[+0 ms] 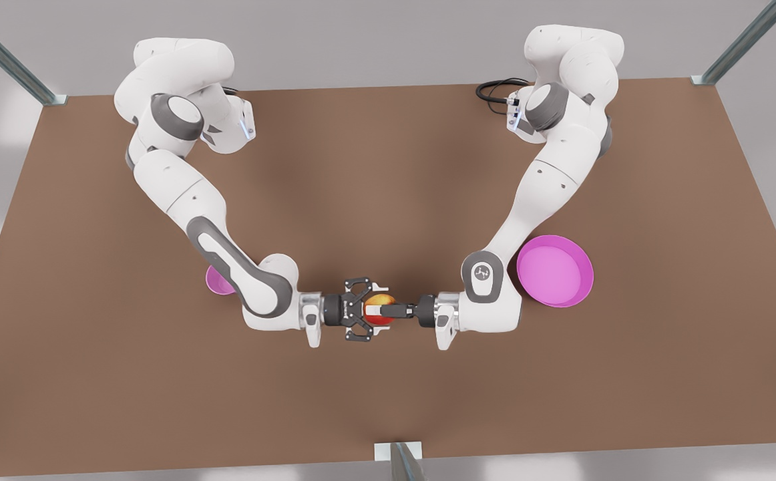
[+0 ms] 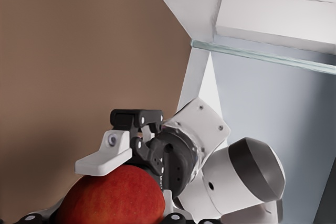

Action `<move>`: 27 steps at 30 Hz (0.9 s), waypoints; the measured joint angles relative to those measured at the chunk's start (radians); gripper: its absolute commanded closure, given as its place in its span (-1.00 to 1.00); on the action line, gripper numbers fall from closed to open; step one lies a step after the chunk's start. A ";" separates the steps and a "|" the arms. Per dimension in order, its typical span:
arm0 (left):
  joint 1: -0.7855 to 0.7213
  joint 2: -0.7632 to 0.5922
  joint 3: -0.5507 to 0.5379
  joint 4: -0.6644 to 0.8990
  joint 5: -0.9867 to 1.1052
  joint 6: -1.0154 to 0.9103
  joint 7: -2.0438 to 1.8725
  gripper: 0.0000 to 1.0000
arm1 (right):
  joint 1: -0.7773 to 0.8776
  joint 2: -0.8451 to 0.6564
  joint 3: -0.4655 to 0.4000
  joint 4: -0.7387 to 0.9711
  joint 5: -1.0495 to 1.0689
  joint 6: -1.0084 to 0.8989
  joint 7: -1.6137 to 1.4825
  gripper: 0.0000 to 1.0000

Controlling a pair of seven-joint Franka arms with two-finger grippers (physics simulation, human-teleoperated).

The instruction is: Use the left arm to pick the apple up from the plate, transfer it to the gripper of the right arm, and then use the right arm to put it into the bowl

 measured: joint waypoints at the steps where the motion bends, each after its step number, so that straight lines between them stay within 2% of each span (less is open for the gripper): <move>1: 0.000 0.000 0.000 0.000 0.000 0.000 0.000 -0.45 | 0.000 0.000 0.000 0.001 0.000 0.001 -0.003 -1.00; 2: 0.000 0.000 0.000 0.000 0.000 0.000 0.000 -0.45 | 0.001 0.000 0.000 0.001 0.000 0.002 -0.005 -0.87; 4: 0.000 0.000 0.000 0.000 0.000 0.000 0.001 -0.45 | 0.001 0.000 0.000 0.002 -0.002 0.003 -0.008 -0.29; 5: 0.000 0.000 0.000 0.000 0.000 0.001 0.001 -0.45 | 0.001 -0.001 0.000 0.002 -0.004 0.004 -0.009 -0.19; 12: 0.000 0.000 0.000 0.000 -0.003 0.001 0.001 -0.45 | -0.001 -0.002 0.000 0.003 -0.010 0.004 -0.013 -0.19; 13: 0.000 0.000 0.000 0.000 -0.004 0.001 0.001 -0.91 | -0.002 -0.003 0.000 0.003 -0.010 0.004 -0.013 -0.19; 14: 0.000 -0.001 0.000 0.000 -0.009 0.000 0.005 -1.00 | -0.003 -0.003 0.000 0.003 -0.010 0.004 -0.014 -0.19; 19: 0.011 -0.005 0.000 -0.002 -0.011 -0.004 0.011 -1.00 | -0.010 -0.004 0.000 0.001 -0.014 0.001 -0.015 -0.19; 24: 0.138 -0.021 0.001 -0.002 0.001 -0.094 0.010 -1.00 | -0.116 -0.036 0.000 -0.066 -0.037 -0.025 -0.016 -0.19; 26: 0.202 -0.063 0.002 -0.002 0.078 -0.157 0.003 -1.00 | -0.195 -0.068 -0.006 -0.135 -0.090 -0.041 -0.013 -0.19; 27: 0.233 -0.130 0.001 -0.002 0.195 -0.207 -0.010 -1.00 | -0.236 -0.090 -0.014 -0.160 -0.146 -0.048 -0.008 -0.19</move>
